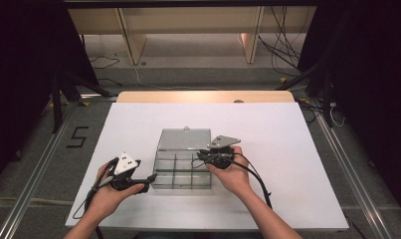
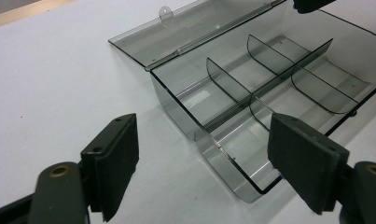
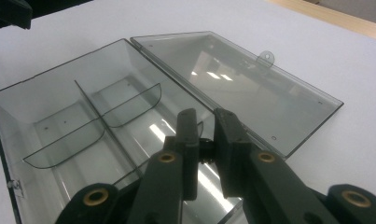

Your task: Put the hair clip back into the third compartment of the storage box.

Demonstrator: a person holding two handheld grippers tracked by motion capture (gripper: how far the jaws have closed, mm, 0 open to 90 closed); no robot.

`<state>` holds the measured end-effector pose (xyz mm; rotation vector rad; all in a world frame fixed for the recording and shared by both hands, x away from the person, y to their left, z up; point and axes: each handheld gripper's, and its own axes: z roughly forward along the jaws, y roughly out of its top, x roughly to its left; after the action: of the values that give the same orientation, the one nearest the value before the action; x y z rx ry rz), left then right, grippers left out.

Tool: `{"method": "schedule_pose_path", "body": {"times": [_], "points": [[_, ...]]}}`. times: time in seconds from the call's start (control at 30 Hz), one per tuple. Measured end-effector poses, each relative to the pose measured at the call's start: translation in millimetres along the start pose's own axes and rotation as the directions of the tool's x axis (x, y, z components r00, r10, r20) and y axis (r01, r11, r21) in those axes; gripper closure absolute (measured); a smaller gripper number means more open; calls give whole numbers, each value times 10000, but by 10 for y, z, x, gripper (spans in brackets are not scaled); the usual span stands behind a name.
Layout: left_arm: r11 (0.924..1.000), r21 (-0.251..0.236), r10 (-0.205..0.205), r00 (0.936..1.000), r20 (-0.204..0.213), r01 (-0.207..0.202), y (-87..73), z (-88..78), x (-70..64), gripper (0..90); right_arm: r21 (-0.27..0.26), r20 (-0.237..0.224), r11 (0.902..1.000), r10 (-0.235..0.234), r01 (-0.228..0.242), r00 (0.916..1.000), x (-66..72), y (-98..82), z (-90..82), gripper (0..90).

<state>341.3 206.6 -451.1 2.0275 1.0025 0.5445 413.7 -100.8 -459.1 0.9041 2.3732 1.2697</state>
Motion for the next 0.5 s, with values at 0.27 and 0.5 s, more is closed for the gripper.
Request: {"method": "schedule_pose_path", "body": {"times": [0.27,0.5], "points": [[10000,12,33,10000,2,-33,1,1,1,244,212,23,9998,47,-48,10000,-13,-14,42,811],[10000,11,33,10000,9,-33,0,2,2,244,344,49,9994,103,-105,9999,-20,-26,75,810]]}}
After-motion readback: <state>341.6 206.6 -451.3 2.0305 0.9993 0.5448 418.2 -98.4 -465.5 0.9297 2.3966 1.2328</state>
